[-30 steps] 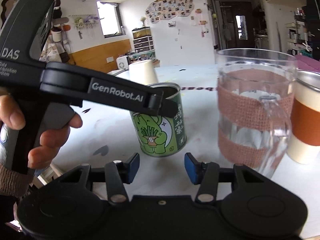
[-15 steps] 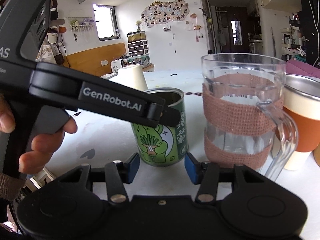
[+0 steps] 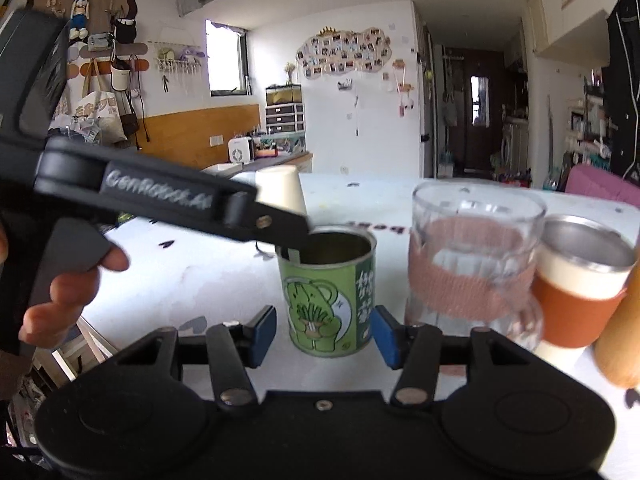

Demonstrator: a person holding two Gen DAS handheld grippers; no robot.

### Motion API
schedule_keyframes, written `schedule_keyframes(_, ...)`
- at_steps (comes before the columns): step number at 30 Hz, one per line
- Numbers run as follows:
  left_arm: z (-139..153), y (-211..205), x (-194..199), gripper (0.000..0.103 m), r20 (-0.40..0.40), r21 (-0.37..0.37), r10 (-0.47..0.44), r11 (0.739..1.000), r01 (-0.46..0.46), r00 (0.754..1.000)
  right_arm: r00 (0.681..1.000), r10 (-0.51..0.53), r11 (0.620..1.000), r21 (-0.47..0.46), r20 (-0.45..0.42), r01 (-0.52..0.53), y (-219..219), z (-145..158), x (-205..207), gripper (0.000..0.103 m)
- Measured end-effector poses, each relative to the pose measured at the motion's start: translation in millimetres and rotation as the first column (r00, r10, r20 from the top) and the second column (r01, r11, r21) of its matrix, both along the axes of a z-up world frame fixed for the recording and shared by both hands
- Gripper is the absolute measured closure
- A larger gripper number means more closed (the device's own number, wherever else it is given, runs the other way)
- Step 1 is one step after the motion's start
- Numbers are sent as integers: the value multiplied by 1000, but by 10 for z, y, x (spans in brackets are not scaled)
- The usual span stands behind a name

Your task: Flip cup upright

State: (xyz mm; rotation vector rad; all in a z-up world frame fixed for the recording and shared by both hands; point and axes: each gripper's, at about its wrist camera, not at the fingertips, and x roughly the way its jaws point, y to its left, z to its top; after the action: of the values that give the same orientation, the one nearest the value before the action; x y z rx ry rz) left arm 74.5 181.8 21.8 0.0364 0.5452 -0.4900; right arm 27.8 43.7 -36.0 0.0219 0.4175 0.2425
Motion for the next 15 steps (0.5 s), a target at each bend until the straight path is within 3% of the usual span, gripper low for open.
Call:
schedule_keyframes(5, 57, 154, -198, 8, 38, -21, 93, 996, -92, 995, 998, -16, 1000, -23, 58, 18, -56, 174, -108, 42)
schedule_keyframes(15, 83, 263, -511, 3, 90, -26, 215, 977, -213, 972, 990, -117, 992, -34, 78, 120, -258, 361, -296, 32)
